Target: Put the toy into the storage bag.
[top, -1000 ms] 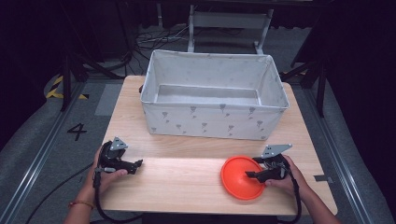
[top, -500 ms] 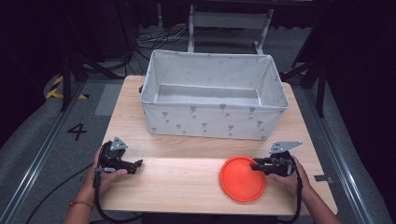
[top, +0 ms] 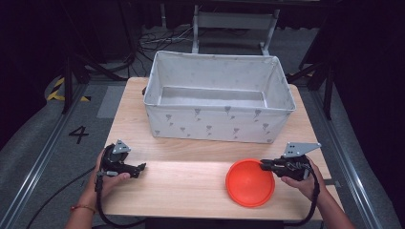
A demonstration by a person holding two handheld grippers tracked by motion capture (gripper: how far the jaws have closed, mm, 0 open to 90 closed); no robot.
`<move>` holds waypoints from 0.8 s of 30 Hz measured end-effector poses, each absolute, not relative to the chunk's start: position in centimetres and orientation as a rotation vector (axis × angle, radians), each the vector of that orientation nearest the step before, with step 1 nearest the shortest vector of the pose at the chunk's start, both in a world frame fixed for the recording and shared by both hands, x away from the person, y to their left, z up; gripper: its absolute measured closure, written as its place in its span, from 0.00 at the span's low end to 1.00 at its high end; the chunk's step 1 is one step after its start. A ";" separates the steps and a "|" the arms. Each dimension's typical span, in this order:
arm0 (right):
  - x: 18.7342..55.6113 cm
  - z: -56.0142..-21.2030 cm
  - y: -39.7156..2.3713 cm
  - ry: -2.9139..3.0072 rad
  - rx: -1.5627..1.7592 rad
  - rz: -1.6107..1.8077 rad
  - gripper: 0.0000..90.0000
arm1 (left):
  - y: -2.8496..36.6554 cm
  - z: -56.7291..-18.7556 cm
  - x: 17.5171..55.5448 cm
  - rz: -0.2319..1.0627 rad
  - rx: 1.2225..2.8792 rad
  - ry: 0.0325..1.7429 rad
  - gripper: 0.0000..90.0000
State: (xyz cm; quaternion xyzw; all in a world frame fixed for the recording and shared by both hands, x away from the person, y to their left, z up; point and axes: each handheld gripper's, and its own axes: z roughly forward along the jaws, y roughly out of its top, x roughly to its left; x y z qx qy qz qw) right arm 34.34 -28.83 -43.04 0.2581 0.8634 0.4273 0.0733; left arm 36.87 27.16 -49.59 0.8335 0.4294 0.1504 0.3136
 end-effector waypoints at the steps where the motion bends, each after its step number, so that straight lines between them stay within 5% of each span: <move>1: 34.3 -42.8 -28.8 2.584 0.769 1.268 0.91 | 27.2 -49.6 36.9 0.394 2.197 1.134 0.00; 24: 33.1 -36.9 -27.3 2.544 0.567 1.090 0.92 | 27.1 -49.6 36.8 0.403 2.194 1.143 0.00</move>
